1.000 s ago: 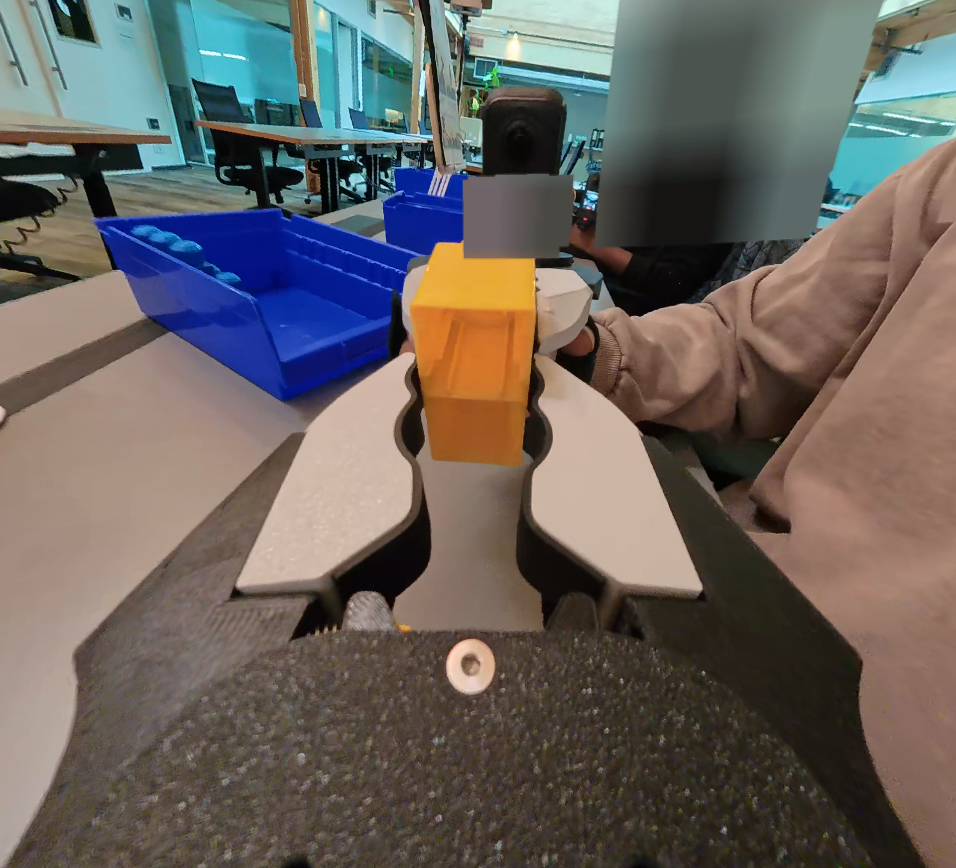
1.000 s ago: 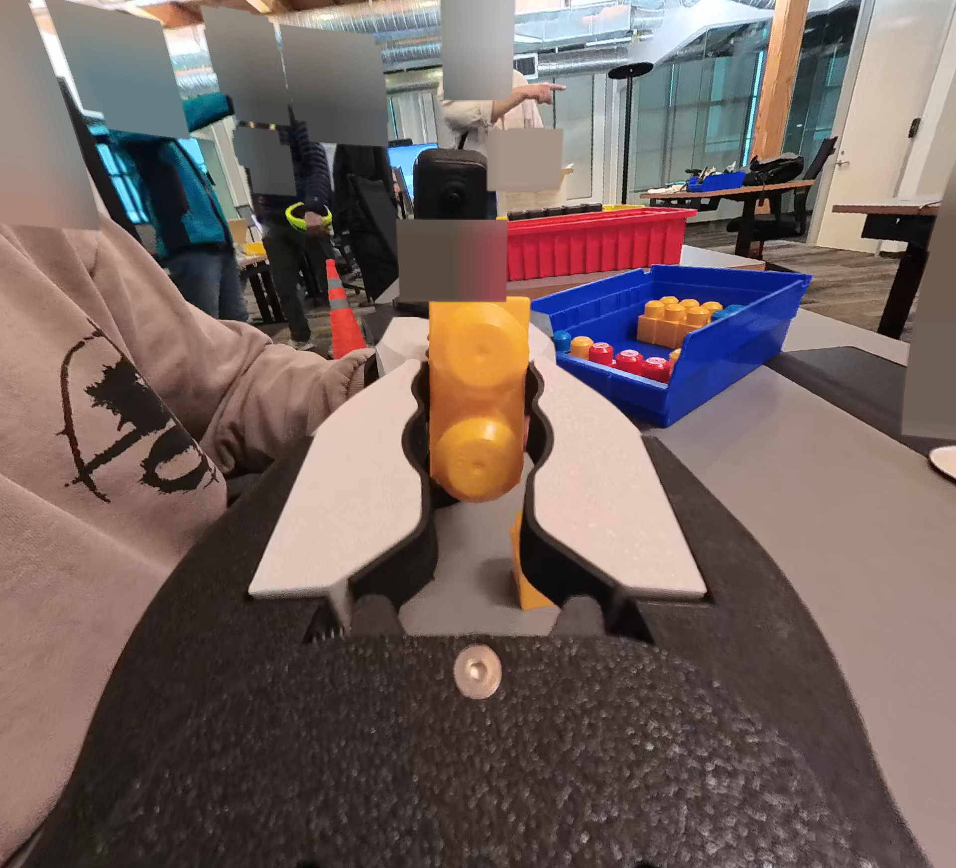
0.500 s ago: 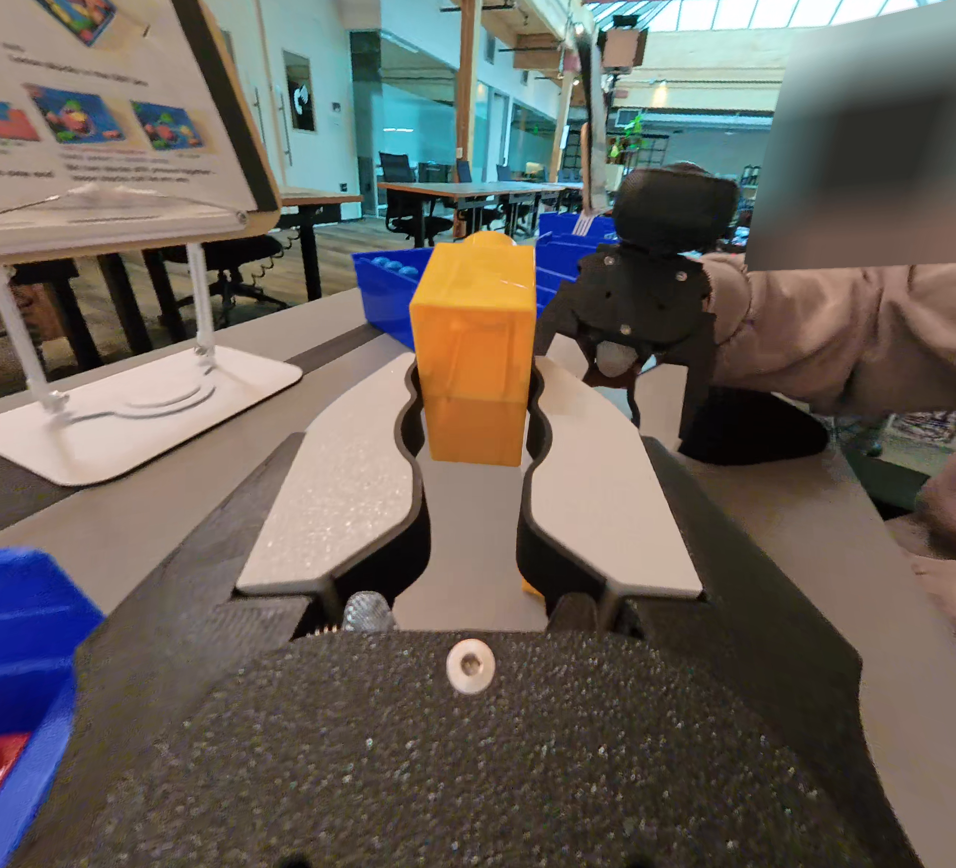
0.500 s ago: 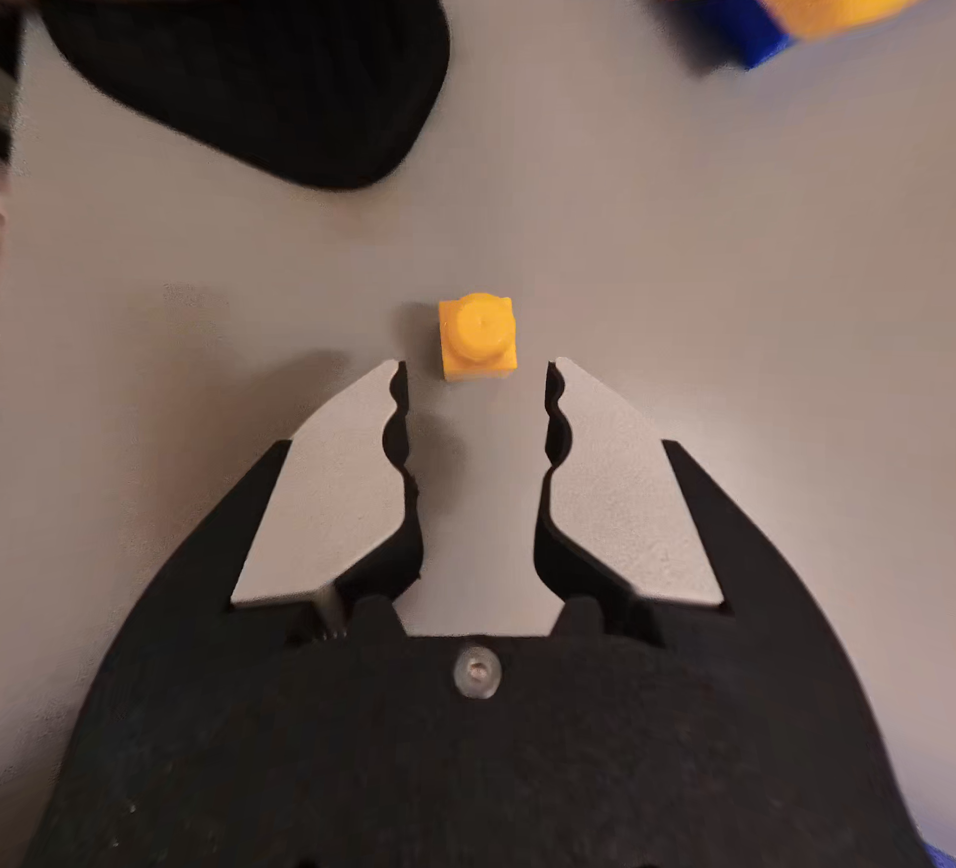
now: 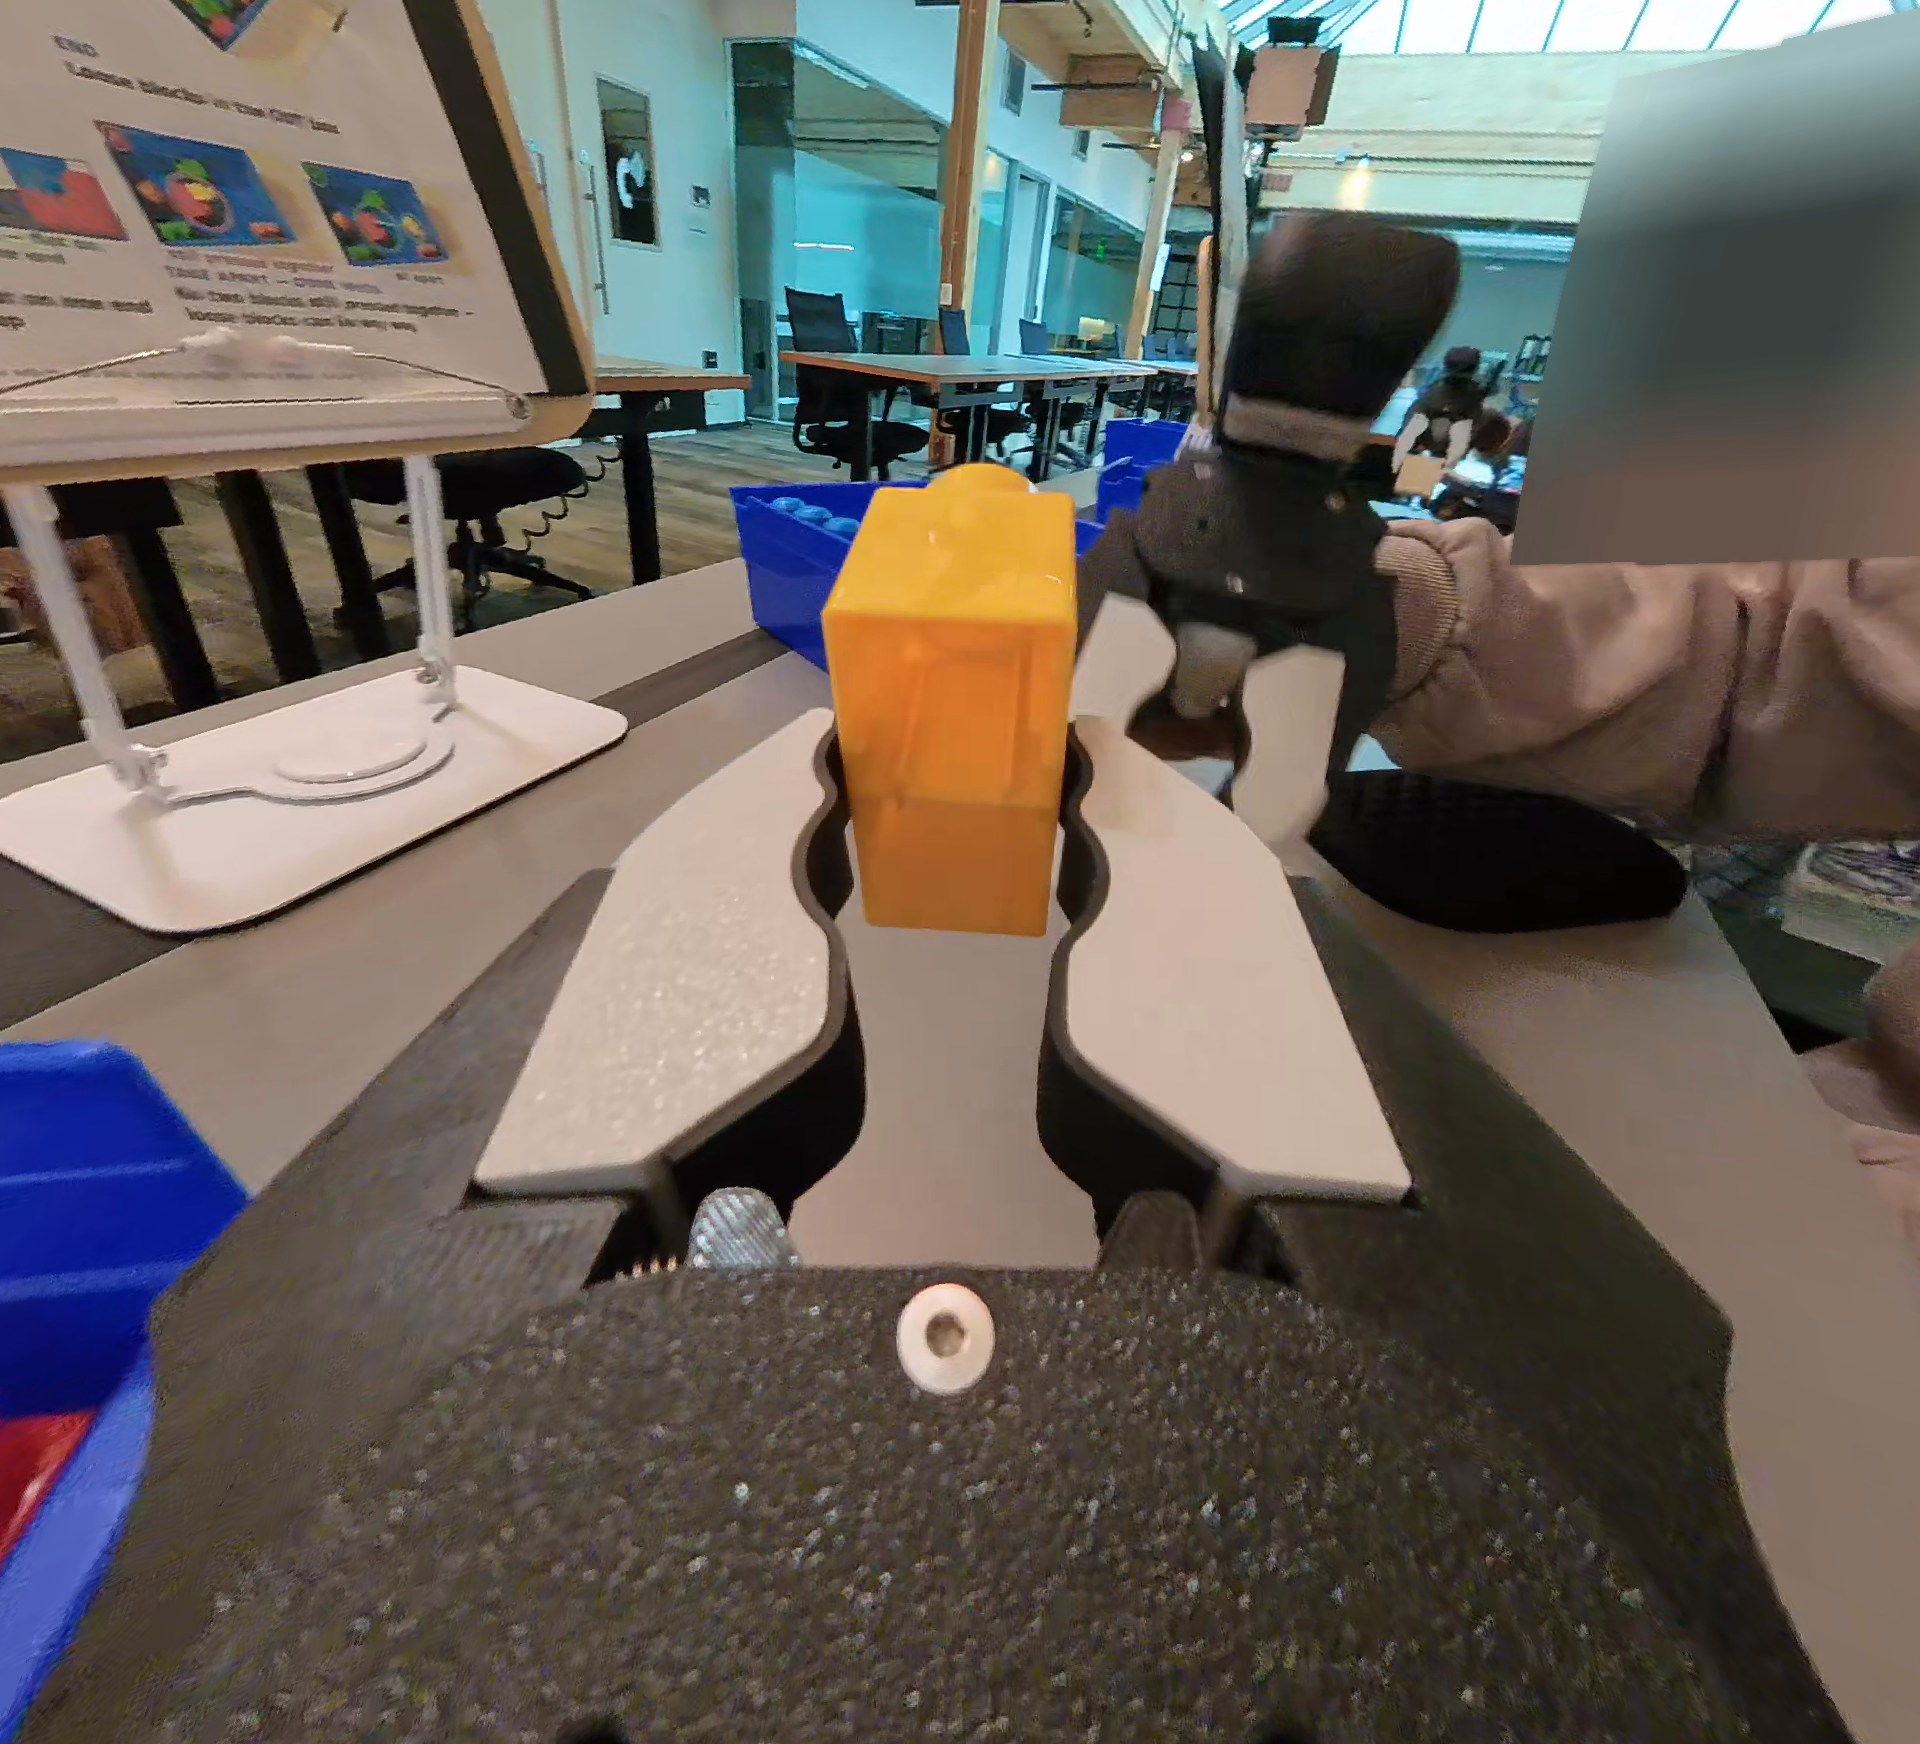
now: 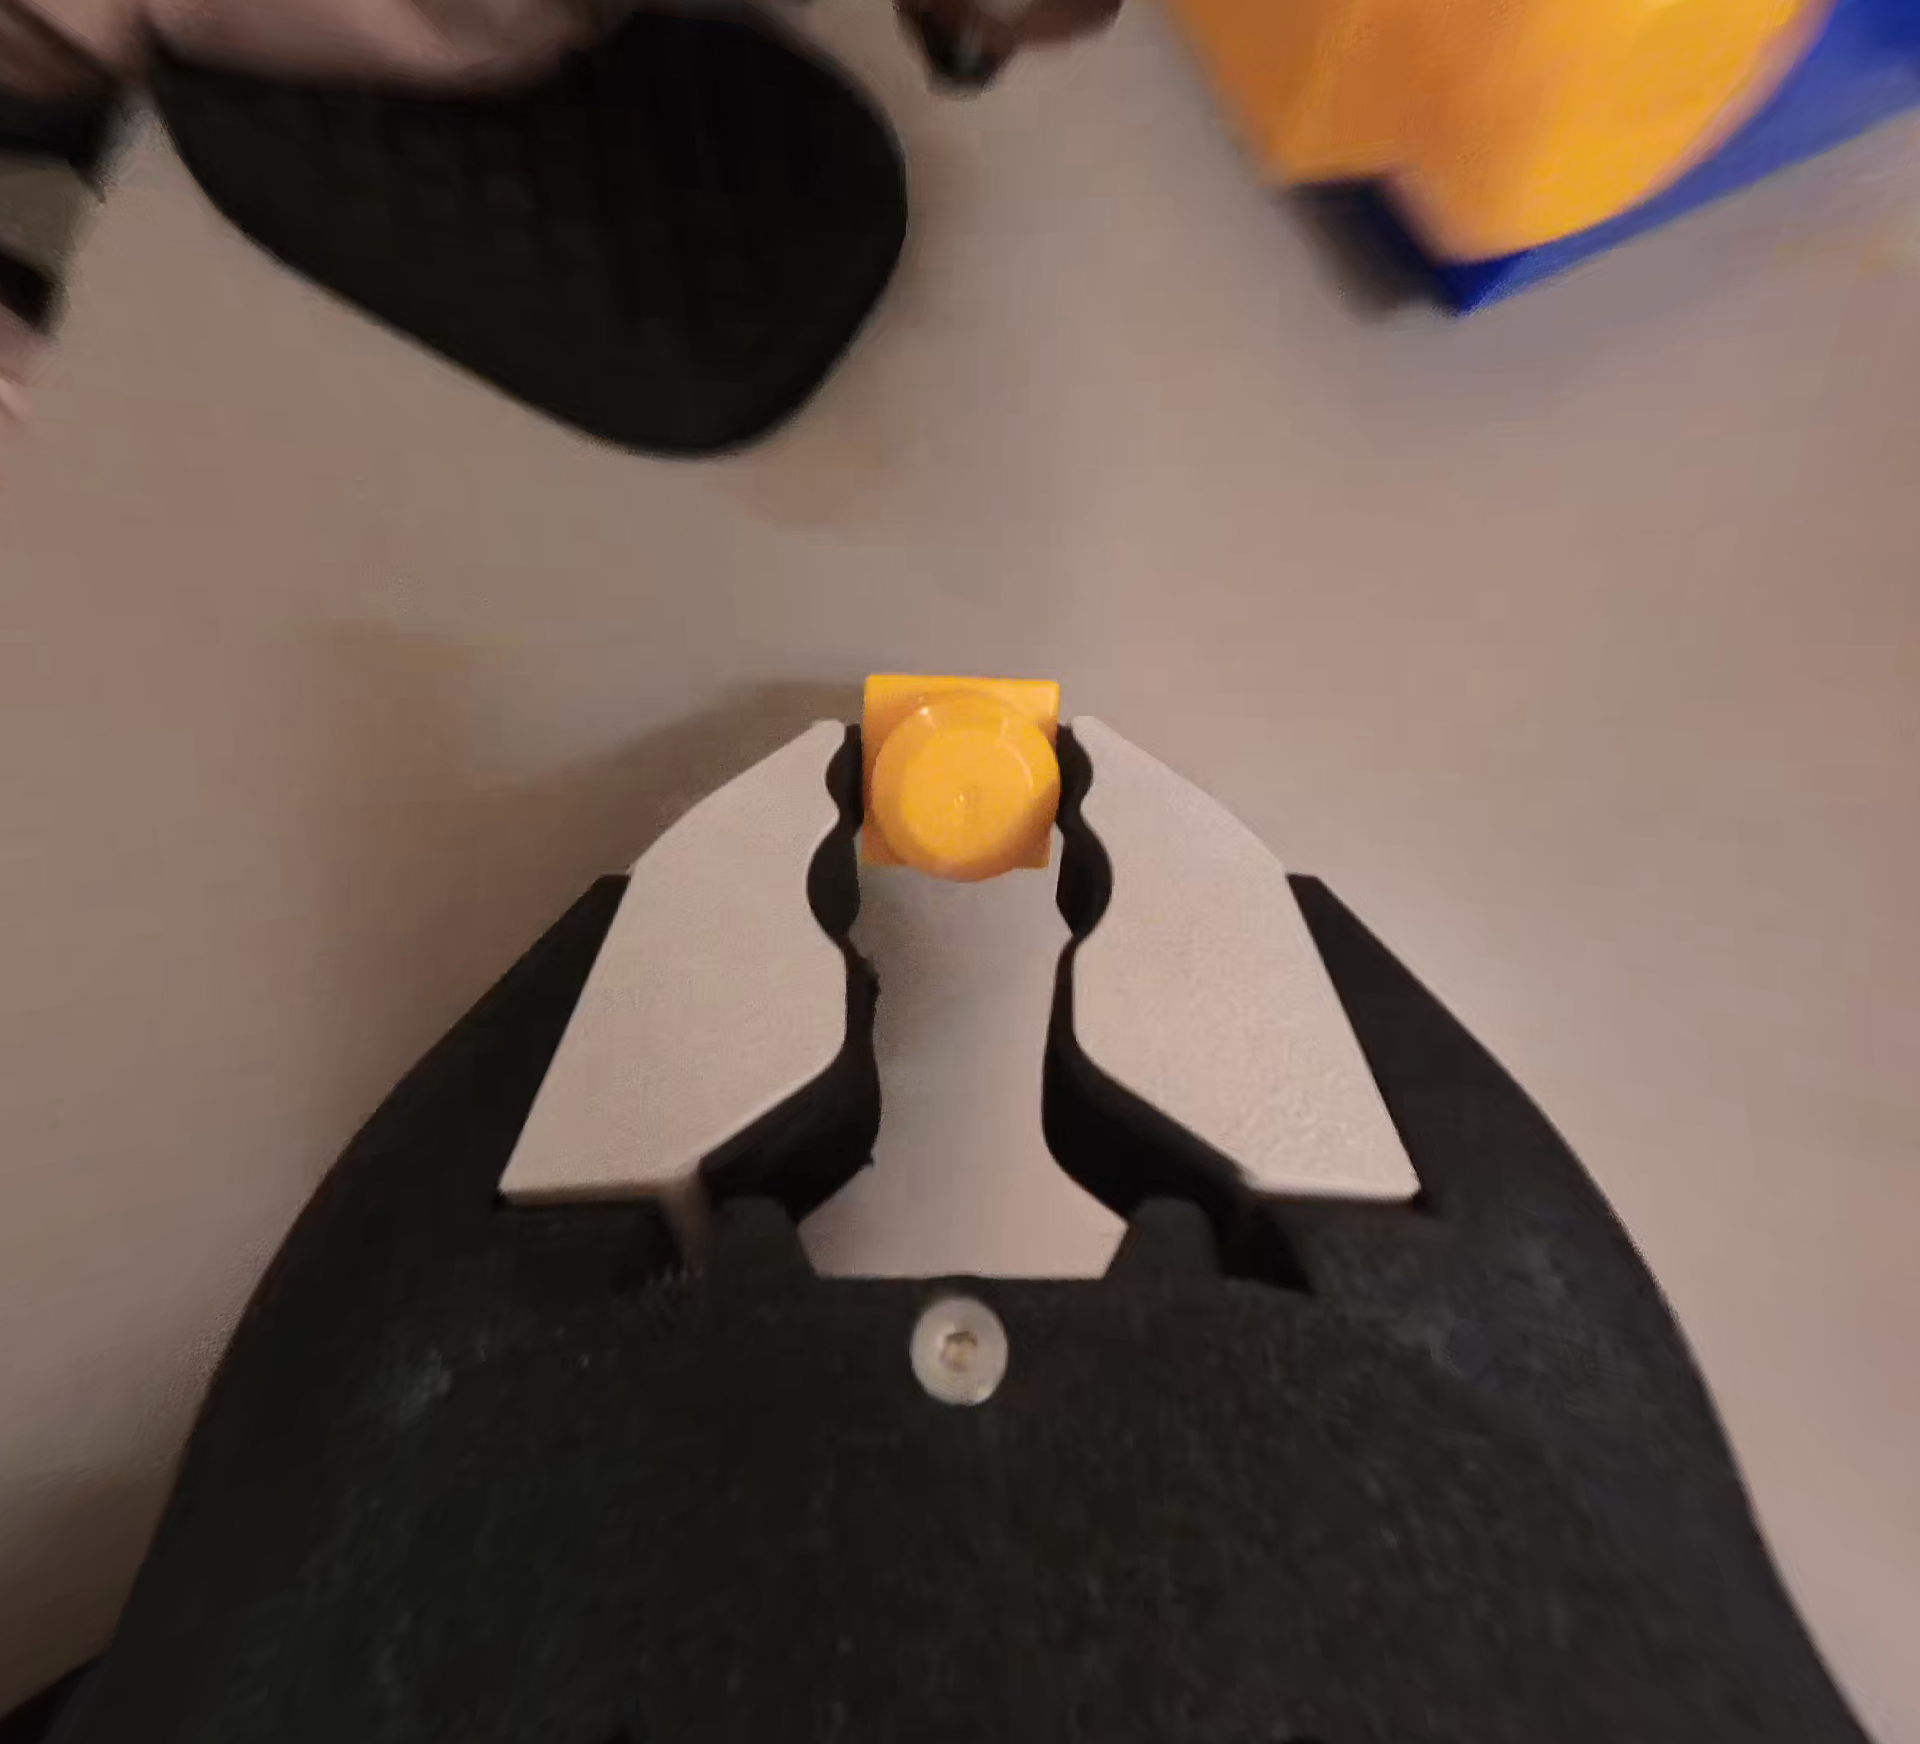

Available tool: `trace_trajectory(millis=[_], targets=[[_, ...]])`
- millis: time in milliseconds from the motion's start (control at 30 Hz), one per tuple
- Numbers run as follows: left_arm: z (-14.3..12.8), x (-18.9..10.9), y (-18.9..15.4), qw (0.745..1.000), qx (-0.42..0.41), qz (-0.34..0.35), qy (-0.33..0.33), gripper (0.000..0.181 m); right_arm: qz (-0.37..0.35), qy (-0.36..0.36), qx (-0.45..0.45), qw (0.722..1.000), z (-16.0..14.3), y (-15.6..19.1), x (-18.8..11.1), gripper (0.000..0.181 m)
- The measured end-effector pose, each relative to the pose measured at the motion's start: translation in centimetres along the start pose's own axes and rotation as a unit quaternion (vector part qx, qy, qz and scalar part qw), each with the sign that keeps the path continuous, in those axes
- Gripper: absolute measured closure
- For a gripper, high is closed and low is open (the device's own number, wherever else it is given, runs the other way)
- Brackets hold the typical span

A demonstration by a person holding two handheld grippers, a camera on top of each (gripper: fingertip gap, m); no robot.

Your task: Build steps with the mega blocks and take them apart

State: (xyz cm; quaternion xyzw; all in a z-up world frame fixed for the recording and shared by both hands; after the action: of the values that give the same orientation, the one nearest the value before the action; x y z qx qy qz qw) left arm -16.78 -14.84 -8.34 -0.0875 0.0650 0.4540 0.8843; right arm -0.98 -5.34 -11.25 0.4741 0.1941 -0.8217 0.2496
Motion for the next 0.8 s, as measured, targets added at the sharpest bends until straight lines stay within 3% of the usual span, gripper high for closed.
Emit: trace_trajectory(millis=[67, 167, 300, 500, 800], targets=[[0.1, 0.3, -0.5, 1.0, 0.0, -0.017, -0.002, 0.143, -0.006, -0.124, 0.018, 0.992, -0.3, -0.3, -3.1, 0.147], [0.4, 1.1, -1.6, 0.999, 0.005, -0.044, -0.002, 0.144, -0.016, -0.308, 0.045, 0.95, -1.4, -0.5, -7.8, 0.147], [0.5, 2.5, -3.3, 0.997, 0.014, -0.08, 0.007, 0.144, -0.02, -0.44, 0.082, 0.894, -3.2, -0.5, -10.5, 0.147], [0.4, 4.2, -4.8, 0.994, 0.022, -0.105, 0.036, 0.143, -0.001, -0.457, 0.086, 0.885, -3.5, 0.5, -9.0, 0.147], [-0.1, 5.0, -5.2, 0.99, 0.024, -0.109, 0.088, 0.143, 0.008, -0.411, 0.083, 0.908, -3.0, 0.9, -7.3, 0.147]])
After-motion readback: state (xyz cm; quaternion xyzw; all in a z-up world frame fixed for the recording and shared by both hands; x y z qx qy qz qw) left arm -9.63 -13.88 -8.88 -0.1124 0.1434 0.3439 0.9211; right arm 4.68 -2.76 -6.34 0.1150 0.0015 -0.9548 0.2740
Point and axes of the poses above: each gripper's, where its closed fingertips meet, x out along the fingers, z out of its top, y = z × x across the jaws, the point moved 8 cm from there along -x, back along the fingers, and after that the axes turned 15 degrees about y, right-handed, at the moved point
